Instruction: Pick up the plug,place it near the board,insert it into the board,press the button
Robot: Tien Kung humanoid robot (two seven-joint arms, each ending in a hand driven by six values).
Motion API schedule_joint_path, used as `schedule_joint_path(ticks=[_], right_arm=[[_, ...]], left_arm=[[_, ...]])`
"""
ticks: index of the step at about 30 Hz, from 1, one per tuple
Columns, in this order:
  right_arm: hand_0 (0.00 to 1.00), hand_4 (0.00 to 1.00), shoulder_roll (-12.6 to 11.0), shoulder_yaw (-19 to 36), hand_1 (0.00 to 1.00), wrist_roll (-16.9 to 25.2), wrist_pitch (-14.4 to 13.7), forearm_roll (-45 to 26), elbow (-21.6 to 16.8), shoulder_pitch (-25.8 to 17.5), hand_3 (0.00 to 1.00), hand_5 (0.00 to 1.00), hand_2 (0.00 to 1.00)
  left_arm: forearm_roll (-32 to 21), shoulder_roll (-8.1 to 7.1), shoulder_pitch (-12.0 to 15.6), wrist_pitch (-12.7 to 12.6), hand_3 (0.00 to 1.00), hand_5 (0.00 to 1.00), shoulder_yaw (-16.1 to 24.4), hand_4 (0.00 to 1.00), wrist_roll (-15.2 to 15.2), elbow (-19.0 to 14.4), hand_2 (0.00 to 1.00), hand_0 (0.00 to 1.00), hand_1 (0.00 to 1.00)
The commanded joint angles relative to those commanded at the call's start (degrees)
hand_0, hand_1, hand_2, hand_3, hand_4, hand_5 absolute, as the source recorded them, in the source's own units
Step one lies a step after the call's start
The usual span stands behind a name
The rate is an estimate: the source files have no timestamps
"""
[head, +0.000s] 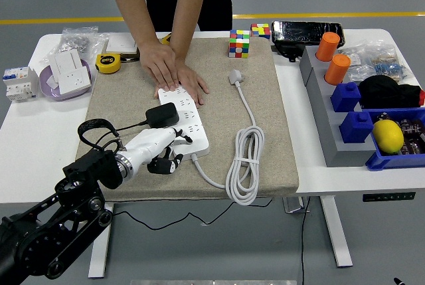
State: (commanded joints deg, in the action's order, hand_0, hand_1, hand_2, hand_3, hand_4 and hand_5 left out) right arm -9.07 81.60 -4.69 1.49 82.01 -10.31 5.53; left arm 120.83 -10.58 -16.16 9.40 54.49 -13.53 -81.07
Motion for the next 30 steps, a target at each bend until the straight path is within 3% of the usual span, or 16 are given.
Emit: schedule_joint_path(ticks=[7,17,30], right_arm=[[0.824,0.998,-0.02,-0.17,0.761,0.06,0.04,0.01,0.00,-0.01,0.791,0.916,0.756],[0.824,0.998,-0.11,0.01,0.760,-0.04,0.07,0.24,0.00,-0.20,0.791,0.916,0.756],[0.824,0.998,-0.15,-0.15,0.760,-0.03,0.09,0.16,0.00,-0.30,0.791,0.916,0.756]], left_arm=[[0.13,0.49,-0.17,-0.05,0.750,0.002,-0.09,0.503,-0.01,0.04,0.148,0.142,0.025],[0.18,-0.04,0.00,-0.35,0.747,0.002,-0.03,0.504,0.30,1.92,0.148,0.142,0.025],[0.34,0.09,0.06,-0.42,0.741,0.002,-0.29,0.501,0.39,1.76,0.149,0.142,0.025]])
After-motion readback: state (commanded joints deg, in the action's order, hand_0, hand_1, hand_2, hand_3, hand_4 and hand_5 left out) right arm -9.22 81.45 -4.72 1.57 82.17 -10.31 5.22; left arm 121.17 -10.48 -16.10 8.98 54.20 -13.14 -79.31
